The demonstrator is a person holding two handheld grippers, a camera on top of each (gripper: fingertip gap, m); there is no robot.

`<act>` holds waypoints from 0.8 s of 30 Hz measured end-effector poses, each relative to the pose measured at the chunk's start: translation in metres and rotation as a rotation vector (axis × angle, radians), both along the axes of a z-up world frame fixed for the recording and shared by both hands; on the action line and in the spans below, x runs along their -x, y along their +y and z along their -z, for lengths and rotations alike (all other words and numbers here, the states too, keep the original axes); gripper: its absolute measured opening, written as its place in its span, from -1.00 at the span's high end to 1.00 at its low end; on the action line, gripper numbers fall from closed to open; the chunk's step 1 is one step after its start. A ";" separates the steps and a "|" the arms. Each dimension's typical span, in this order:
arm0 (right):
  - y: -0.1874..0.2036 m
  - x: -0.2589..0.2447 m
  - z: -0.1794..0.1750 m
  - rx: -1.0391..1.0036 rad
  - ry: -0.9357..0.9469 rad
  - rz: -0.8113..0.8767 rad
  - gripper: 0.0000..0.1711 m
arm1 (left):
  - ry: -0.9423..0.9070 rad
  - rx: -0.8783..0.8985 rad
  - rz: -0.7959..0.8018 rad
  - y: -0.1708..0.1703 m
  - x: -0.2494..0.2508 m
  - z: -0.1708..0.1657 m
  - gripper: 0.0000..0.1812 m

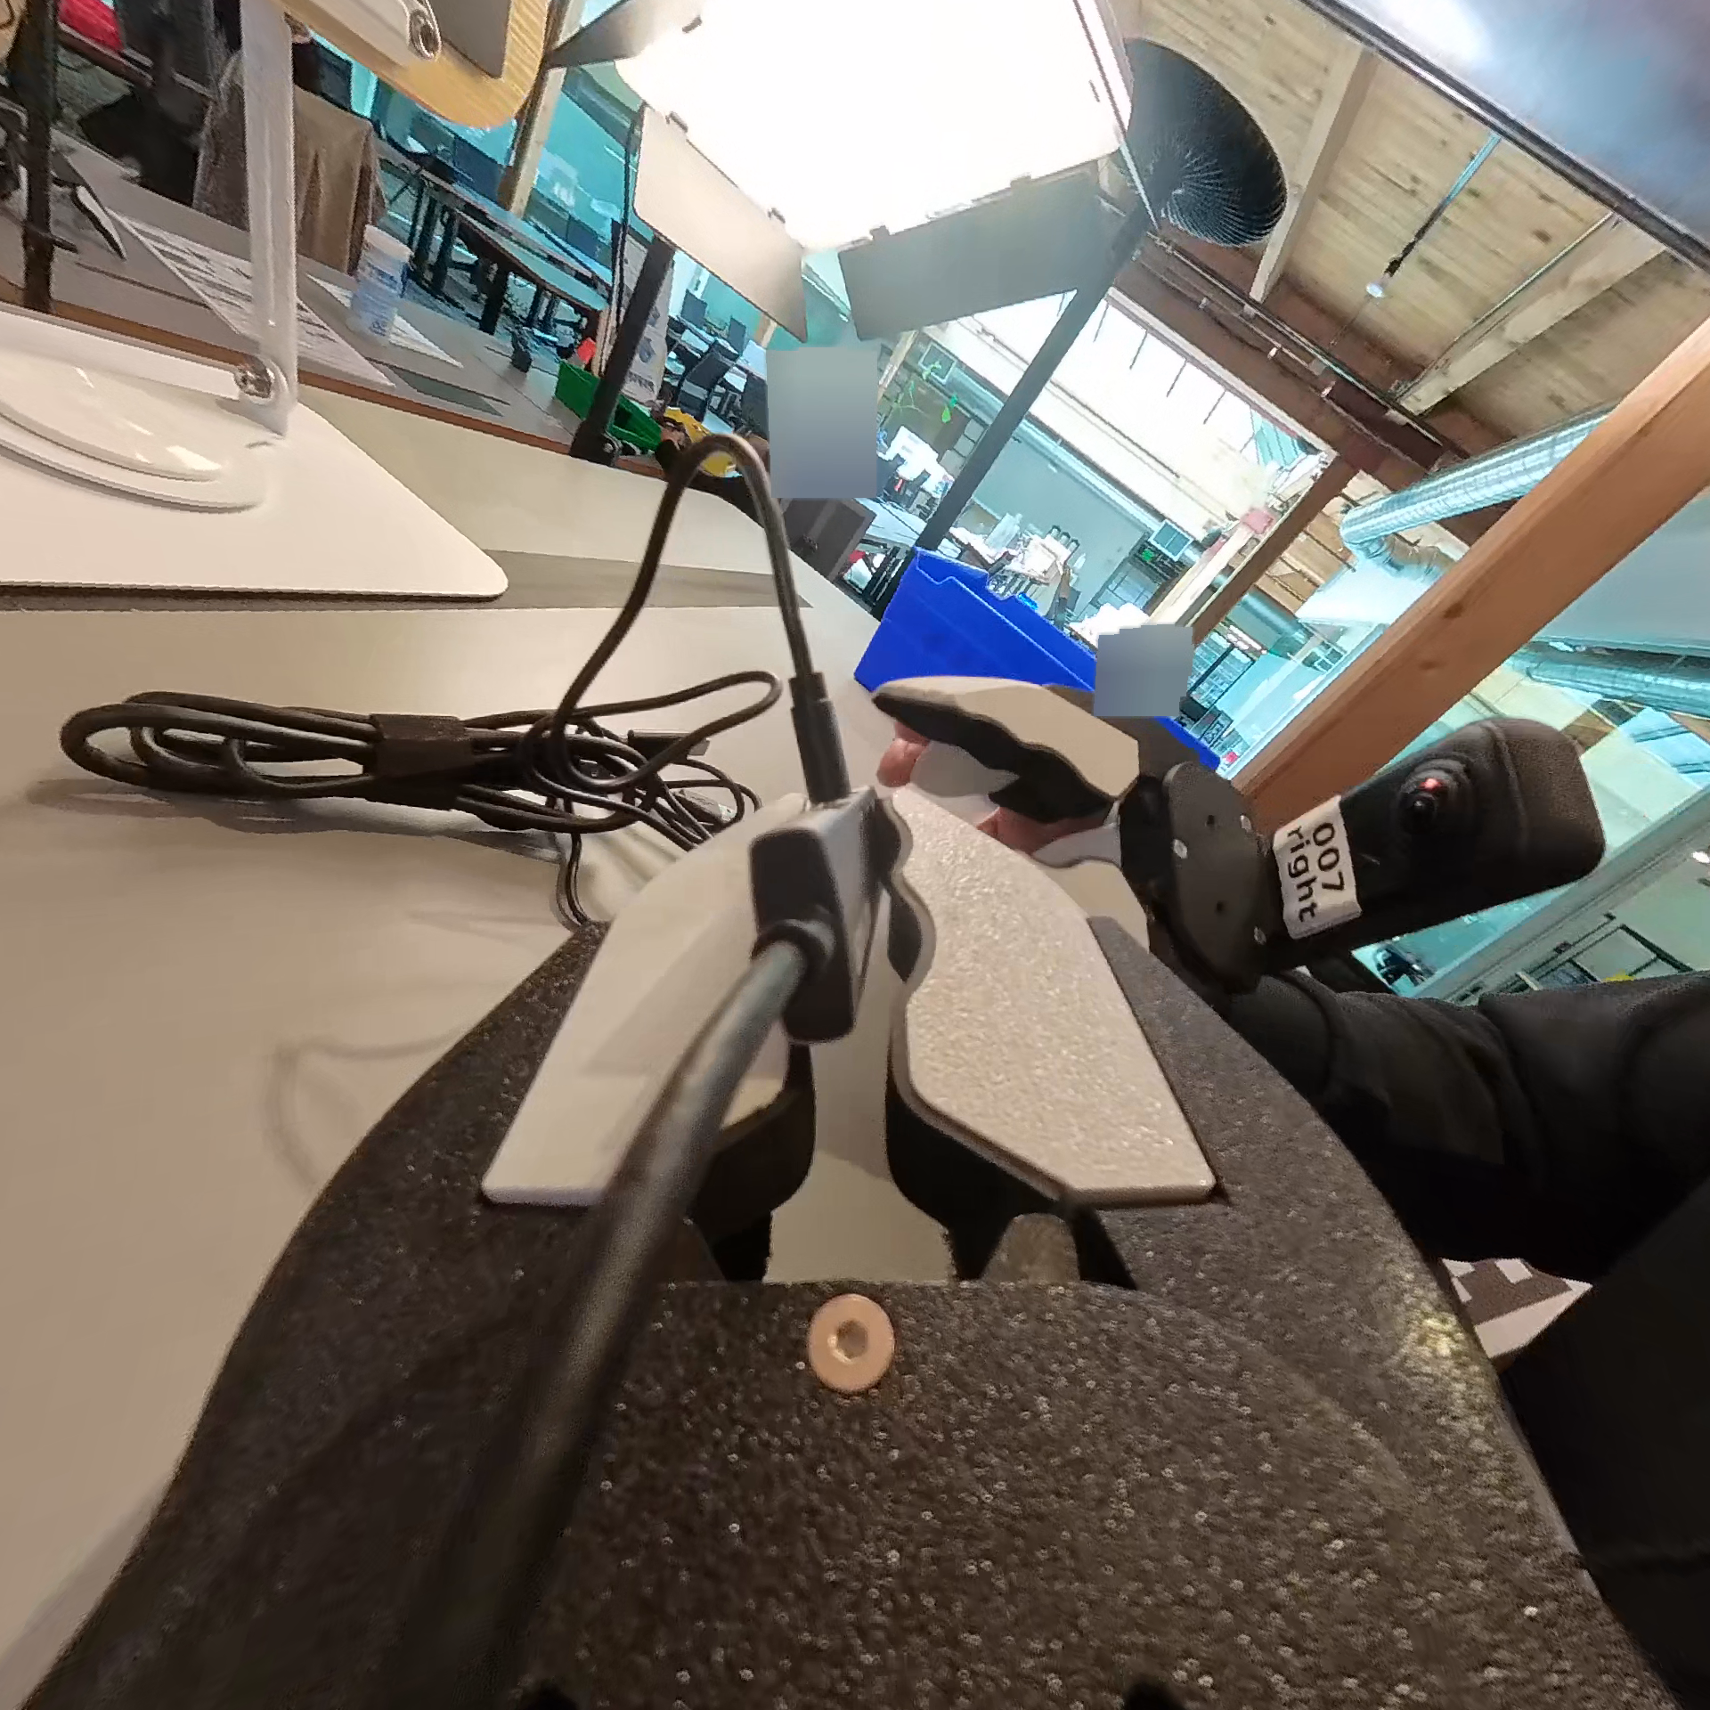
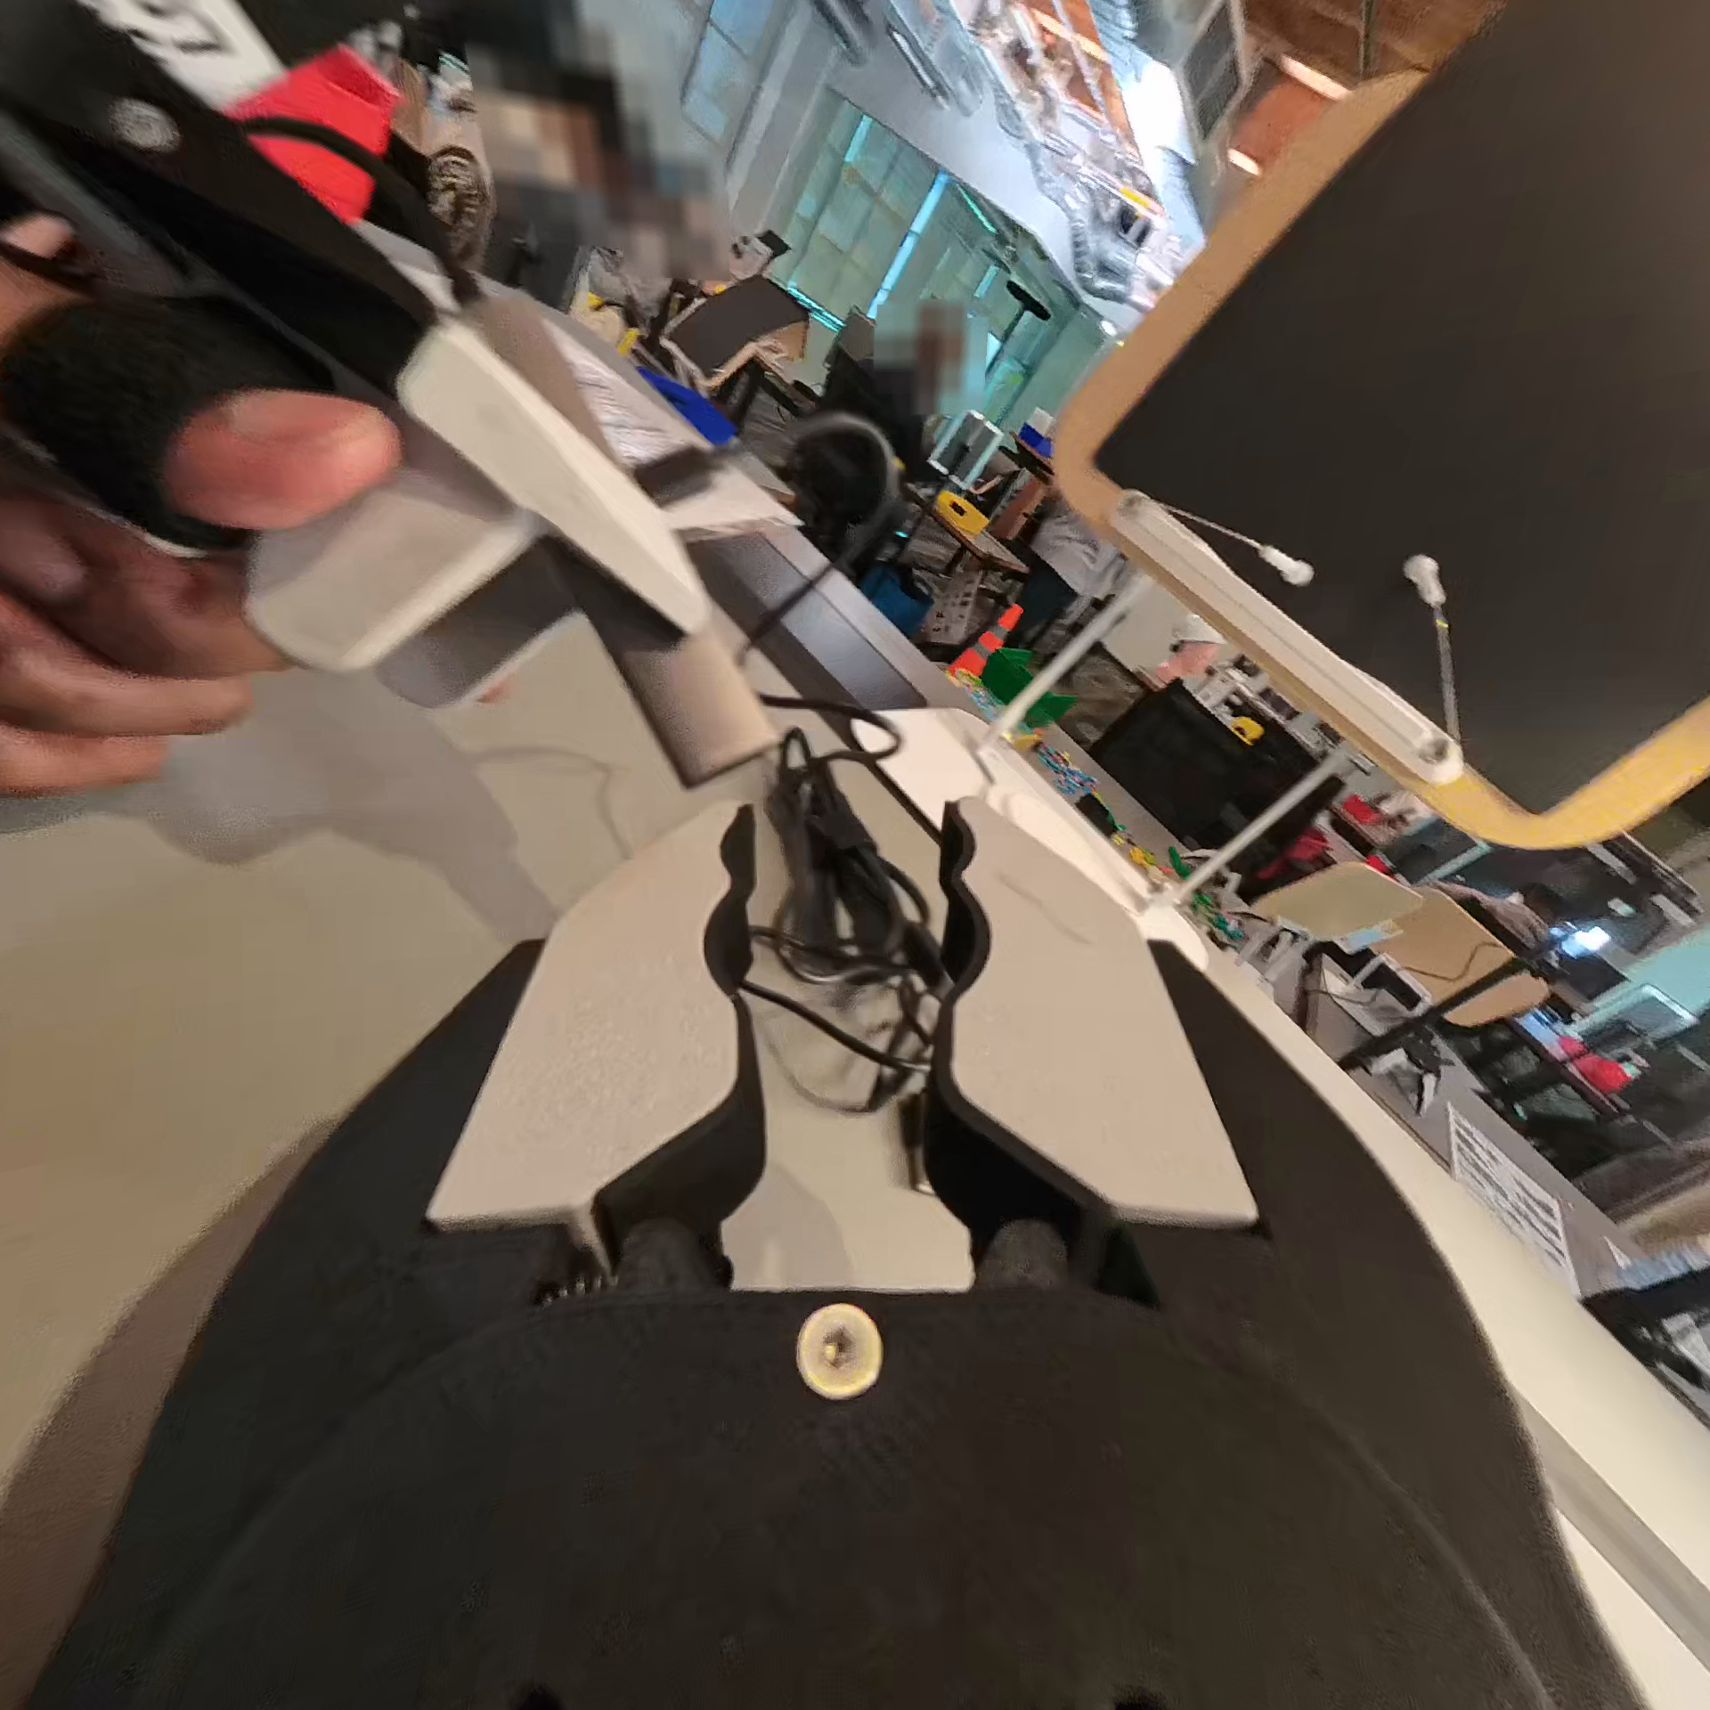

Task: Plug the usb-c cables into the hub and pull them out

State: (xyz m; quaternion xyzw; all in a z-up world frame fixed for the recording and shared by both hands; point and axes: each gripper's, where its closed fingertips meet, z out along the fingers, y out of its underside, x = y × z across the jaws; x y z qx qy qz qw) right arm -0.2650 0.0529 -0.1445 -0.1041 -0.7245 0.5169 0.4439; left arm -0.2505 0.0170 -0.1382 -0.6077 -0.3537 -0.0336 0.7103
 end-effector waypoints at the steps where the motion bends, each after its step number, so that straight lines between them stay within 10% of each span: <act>1: 0.007 0.006 -0.001 0.010 -0.001 0.023 0.56 | 0.005 0.006 -0.002 0.000 0.000 0.000 0.88; 24: 0.030 0.050 0.029 -0.099 -0.211 0.066 0.66 | 0.318 0.050 -0.135 -0.026 0.004 -0.027 0.89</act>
